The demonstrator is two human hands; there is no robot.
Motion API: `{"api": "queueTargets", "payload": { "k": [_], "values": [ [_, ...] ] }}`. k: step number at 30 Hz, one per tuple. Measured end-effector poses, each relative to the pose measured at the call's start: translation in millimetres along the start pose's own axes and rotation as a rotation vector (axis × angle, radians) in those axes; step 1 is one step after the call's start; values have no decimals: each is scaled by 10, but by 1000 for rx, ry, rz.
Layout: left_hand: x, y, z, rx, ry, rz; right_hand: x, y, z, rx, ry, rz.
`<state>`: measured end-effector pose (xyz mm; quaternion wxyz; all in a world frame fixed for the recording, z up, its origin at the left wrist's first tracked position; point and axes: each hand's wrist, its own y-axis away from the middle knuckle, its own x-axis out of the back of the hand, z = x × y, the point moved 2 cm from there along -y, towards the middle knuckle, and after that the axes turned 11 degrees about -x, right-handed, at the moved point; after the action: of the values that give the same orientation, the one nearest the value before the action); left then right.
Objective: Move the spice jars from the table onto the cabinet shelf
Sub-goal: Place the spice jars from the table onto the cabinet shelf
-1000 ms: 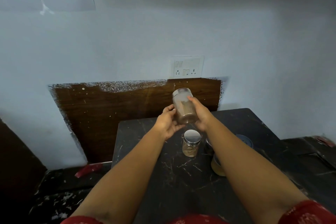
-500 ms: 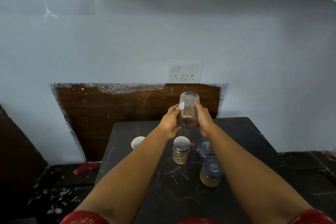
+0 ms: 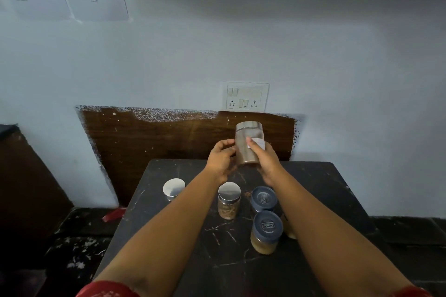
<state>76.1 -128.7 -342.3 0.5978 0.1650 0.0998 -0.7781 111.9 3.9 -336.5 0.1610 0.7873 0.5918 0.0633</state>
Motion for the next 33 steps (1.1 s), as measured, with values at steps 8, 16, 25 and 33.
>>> {"api": "queueTargets", "payload": {
  "k": [8,16,25,33],
  "values": [
    [-122,-37,13,-14,-28,56,97,-37,-24,-17,170,-90],
    [-164,8,134,-12,-67,0,-37,21,-82,58,239,12],
    [-280,-185,846,-354,-263,44,-498,16,-838,245,113,264],
    [-778,-454,2444,-869,-475,37,-909,196,-2502,732,175,451]
  ]
}}
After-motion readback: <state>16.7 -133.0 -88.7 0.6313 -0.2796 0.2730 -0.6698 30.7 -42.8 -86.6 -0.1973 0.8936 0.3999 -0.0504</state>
